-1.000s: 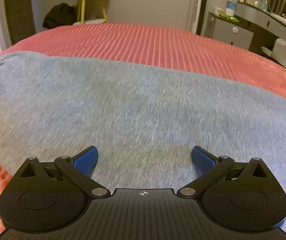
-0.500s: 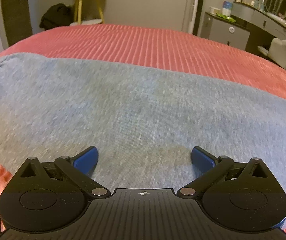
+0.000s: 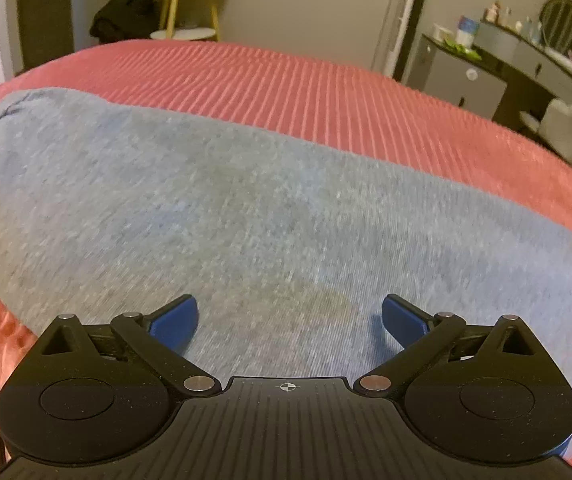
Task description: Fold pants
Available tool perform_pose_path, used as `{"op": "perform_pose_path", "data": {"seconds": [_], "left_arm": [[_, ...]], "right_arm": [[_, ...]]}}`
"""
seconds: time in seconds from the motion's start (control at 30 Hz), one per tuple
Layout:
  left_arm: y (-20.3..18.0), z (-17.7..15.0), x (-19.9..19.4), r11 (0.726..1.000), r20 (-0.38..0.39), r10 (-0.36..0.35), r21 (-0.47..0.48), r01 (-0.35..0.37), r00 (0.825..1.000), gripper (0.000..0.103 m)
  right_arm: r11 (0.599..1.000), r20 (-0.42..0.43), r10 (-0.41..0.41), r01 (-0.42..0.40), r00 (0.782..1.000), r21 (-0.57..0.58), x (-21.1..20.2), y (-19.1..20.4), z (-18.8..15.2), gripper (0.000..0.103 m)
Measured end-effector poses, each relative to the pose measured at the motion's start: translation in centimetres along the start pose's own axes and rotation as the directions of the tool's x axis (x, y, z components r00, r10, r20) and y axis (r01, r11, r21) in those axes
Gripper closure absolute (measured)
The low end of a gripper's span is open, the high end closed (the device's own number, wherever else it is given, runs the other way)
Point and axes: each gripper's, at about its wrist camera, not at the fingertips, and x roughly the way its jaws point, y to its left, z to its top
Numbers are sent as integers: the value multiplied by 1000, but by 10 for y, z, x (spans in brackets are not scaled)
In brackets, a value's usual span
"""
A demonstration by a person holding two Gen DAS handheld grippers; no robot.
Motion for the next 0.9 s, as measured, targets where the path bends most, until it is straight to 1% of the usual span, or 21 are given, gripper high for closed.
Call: {"op": "perform_pose_path", "data": {"seconds": [0.03, 0.1, 0.17, 0.23, 0.3, 0.37, 0.4, 0.43, 0.5, 0.53, 0.57, 0.6, 0.63, 0.67, 0.7, 0.73, 0.77, 0.8, 0.83, 0.87, 0.9], "left_arm": [[0, 1, -3, 1000, 11, 0, 4, 0, 1000, 2], [-1, 3, -9, 1000, 42, -7, 21, 6, 999, 2], [1, 4, -15, 999, 64, -23, 27, 21, 998, 2], [3, 5, -20, 999, 77, -38, 24, 36, 996, 2], [5, 5, -23, 999, 83, -46, 17, 45, 996, 3], [7, 5, -25, 999, 89, -46, 10, 46, 995, 3], [8, 5, -26, 999, 89, -51, 9, 50, 995, 3], [8, 5, -26, 998, 87, -56, 10, 55, 995, 3], [8, 4, -25, 998, 81, -64, 16, 63, 995, 3], [6, 4, -24, 997, 77, -72, 24, 70, 994, 3], [5, 3, -24, 996, 75, -81, 34, 78, 994, 3], [2, 2, -23, 995, 70, -93, 49, 90, 993, 3], [-1, 2, -23, 993, 64, -108, 63, 104, 992, 3], [-3, 1, -22, 990, 57, -127, 75, 123, 990, 3], [-7, 1, -22, 985, 46, -153, 88, 148, 987, 3], [-11, 2, -22, 980, 37, -178, 97, 174, 983, 3], [-14, 2, -21, 975, 28, -202, 100, 199, 979, 4], [-18, 4, -21, 968, 14, -232, 100, 230, 973, 6], [-24, 6, -20, 959, -5, -267, 95, 267, 964, 9], [-28, 9, -19, 950, -23, -298, 90, 298, 954, 12], [-34, 12, -16, 939, -46, -329, 85, 332, 943, 16]], "right_arm": [[997, 23, 7, -6, 1000, -74, -5, 16, 2, 94], [965, 57, 77, -60, 995, -257, -18, 62, 4, 94], [899, 39, 182, -150, 982, -411, -30, 113, -1, 94], [799, -29, 289, -258, 957, -543, -40, 163, -19, 94], [675, -142, 371, -372, 918, -637, -46, 207, -48, 94], [545, -283, 411, -482, 867, -686, -47, 241, -88, 94], [497, -350, 415, -531, 840, -686, -44, 252, -108, 94], [473, -401, 401, -561, 824, -679, -40, 260, -124, 94], [428, -517, 331, -614, 790, -664, -31, 275, -160, 91], [410, -550, 288, -620, 784, -670, -29, 277, -170, 83], [392, -561, 246, -611, 790, -688, -29, 281, -179, 81], [393, -554, 248, -605, 795, -692, -32, 280, -180, 71], [418, -562, 281, -626, 778, -658, -35, 278, -174, 56], [475, -575, 337, -662, 745, -580, -35, 270, -161, 47], [540, -576, 389, -684, 719, -490, -33, 258, -148, 32], [609, -566, 434, -691, 701, -390, -29, 246, -137, 29], [679, -549, 455, -672, 701, -296, -22, 231, -127, 29], [737, -533, 438, -629, 724, -248, -15, 218, -121, 29], [802, -513, 370, -546, 774, -244, -6, 203, -116, 38], [873, -498, 293, -441, 816, -209, 2, 187, -113, 48], [908, -491, 300, -403, 818, -116, 6, 173, -108, 54]]}}
